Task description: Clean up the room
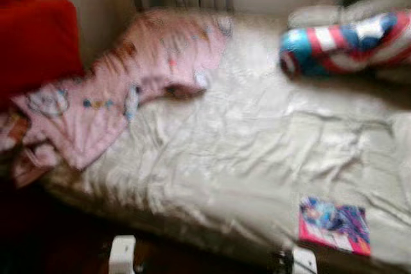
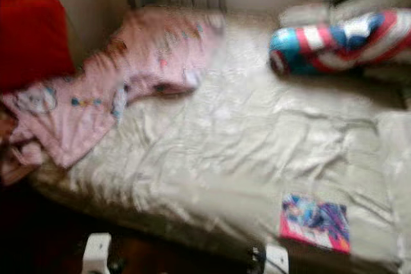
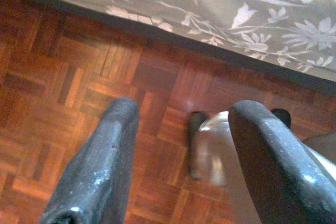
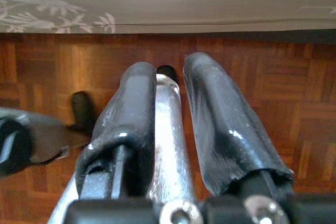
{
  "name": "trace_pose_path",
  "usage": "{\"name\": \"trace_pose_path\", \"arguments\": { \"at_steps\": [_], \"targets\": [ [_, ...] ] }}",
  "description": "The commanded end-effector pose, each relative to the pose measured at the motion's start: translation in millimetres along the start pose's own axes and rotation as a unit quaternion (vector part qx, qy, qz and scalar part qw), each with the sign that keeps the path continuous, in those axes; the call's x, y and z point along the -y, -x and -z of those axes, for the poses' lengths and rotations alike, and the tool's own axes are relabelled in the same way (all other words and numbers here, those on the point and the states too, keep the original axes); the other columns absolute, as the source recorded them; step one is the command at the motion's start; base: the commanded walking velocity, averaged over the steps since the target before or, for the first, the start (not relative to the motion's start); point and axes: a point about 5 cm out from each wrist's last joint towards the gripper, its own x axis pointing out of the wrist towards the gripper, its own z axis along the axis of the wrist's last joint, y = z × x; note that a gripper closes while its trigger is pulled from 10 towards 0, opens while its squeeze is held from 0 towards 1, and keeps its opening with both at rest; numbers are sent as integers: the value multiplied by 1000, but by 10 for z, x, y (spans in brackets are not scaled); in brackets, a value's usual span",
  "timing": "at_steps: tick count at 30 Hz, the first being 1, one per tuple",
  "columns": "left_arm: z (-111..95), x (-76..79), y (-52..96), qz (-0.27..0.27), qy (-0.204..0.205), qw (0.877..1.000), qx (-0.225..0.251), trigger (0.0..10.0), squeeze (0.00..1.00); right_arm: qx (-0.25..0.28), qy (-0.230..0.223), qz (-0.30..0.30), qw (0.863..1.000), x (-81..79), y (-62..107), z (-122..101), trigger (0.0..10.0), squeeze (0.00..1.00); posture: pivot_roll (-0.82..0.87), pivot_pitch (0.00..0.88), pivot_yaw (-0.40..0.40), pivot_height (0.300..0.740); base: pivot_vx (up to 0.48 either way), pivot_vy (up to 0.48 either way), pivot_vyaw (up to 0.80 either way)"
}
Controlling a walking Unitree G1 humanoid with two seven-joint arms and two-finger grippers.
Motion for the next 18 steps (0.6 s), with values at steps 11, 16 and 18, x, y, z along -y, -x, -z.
{"name": "trace_pose_path", "arguments": {
  "at_steps": [11,16,18],
  "targets": [
    [20,-81,18,-12,-4,1000,-2,10000,0,-11,-2,-3,1000,-22,5,47,10000,0,48,153,-15,740,0,480,0],
    [20,-93,21,-13,-3,1000,-1,10000,0,-11,-1,-2,1000,-20,6,49,10000,0,55,142,-17,740,0,480,0],
    [20,-97,22,-13,-2,1000,0,10000,0,-12,0,-2,1000,-19,6,50,10000,0,55,140,-17,740,0,480,0]
  ]
}}
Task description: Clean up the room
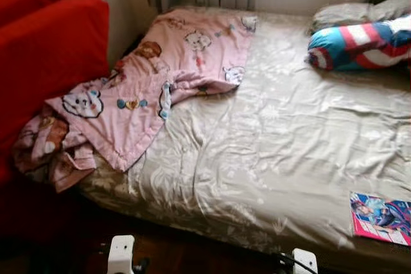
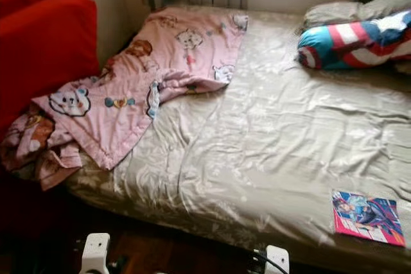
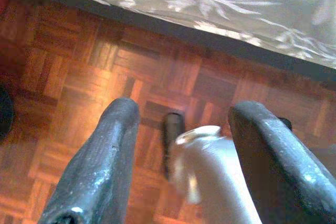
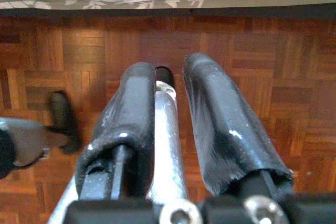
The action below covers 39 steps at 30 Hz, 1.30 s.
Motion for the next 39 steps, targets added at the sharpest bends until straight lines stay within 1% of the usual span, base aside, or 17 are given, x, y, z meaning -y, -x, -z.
{"name": "trace_pose_path", "arguments": {
  "at_steps": [1,13,20,21,22,25,39],
  "targets": [
    [108,-79,43,-11,-1,1000,-16,10000,0,-13,0,-5,1000,-42,8,69,10000,0,57,138,-18,740,0,480,0],
    [120,-93,49,-17,2,1000,-16,10000,0,-13,2,-5,1000,-28,9,67,10000,0,58,140,-21,740,0,479,0],
    [134,-104,56,-20,3,1000,-17,10000,0,-14,3,-4,1000,-21,10,67,10000,0,58,148,-25,740,0,0,0],
    [143,-110,60,-22,6,1000,-17,10000,0,-13,13,-5,1000,-18,9,60,10000,0,58,150,-24,740,0,0,0],
    [143,-110,60,-22,6,1000,-17,10000,0,-13,13,-5,1000,-18,9,60,10000,0,58,150,-24,740,0,0,0],
    [155,-124,67,-24,10,1000,-17,10000,0,-10,19,-4,1000,-13,8,47,10000,0,59,151,-25,740,0,0,800],
    [195,-166,86,-29,15,999,-24,10000,0,-11,15,-9,1000,-15,5,39,10000,0,60,161,-25,740,0,0,800]
  ]
}}
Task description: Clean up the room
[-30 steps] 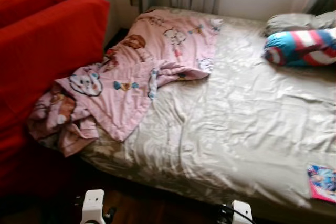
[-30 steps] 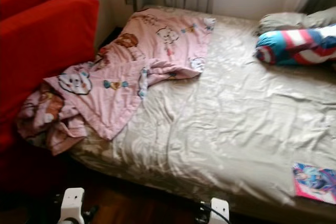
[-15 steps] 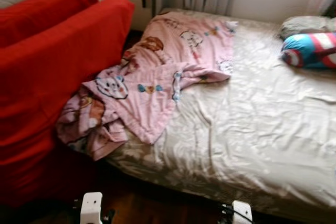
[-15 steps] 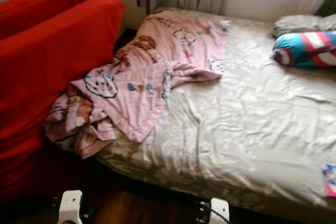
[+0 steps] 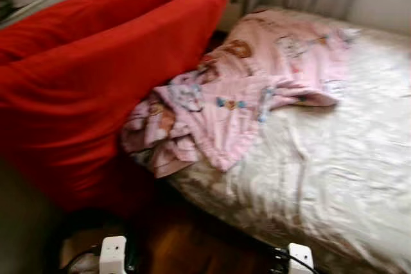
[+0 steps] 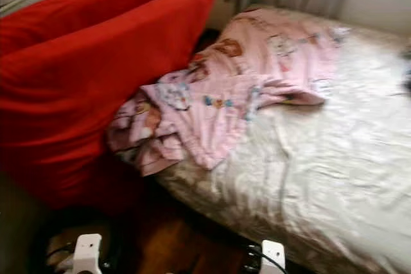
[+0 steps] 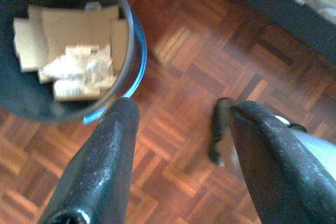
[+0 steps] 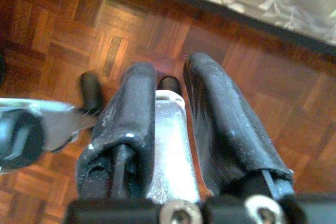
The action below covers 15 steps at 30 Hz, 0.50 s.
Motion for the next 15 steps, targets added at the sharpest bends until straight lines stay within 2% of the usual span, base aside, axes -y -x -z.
{"name": "trace_pose_path", "arguments": {
  "at_steps": [1,15],
  "targets": [
    [66,-34,20,-5,3,1000,-13,10000,0,-13,-3,0,1000,-4,11,66,10000,0,60,161,-25,740,0,0,800],
    [131,-70,42,-10,6,1000,-27,10000,0,-13,-3,-3,1000,-6,11,65,10000,0,63,160,-27,740,0,0,800]
  ]
}}
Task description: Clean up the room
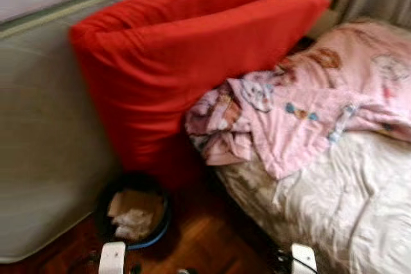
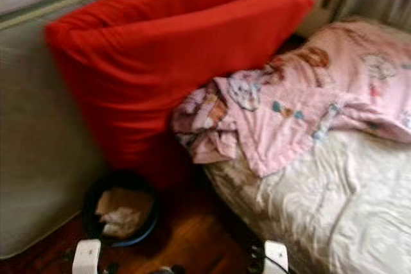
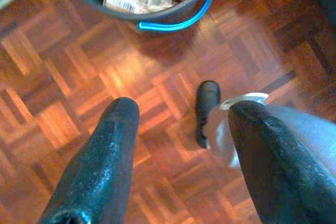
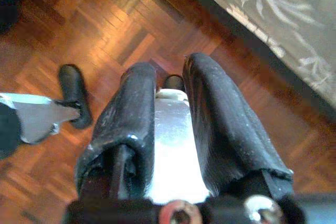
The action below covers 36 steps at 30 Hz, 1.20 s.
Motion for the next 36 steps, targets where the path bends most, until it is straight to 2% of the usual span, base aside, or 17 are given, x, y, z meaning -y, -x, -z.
{"name": "trace_pose_path", "arguments": {
  "at_steps": [1,16,36],
  "targets": [
    [94,-48,31,-8,3,1000,-17,10000,0,-11,-5,-6,1000,-52,3,52,10000,0,63,160,-27,740,0,0,800],
    [84,11,19,-2,2,1000,-16,10000,0,-8,-16,0,1000,-41,7,60,10000,0,62,149,-27,740,0,0,53],
    [27,23,7,2,2,1000,-1,10000,0,-1,-20,3,1000,-39,5,43,10000,0,61,162,-31,740,296,0,0]
  ]
}}
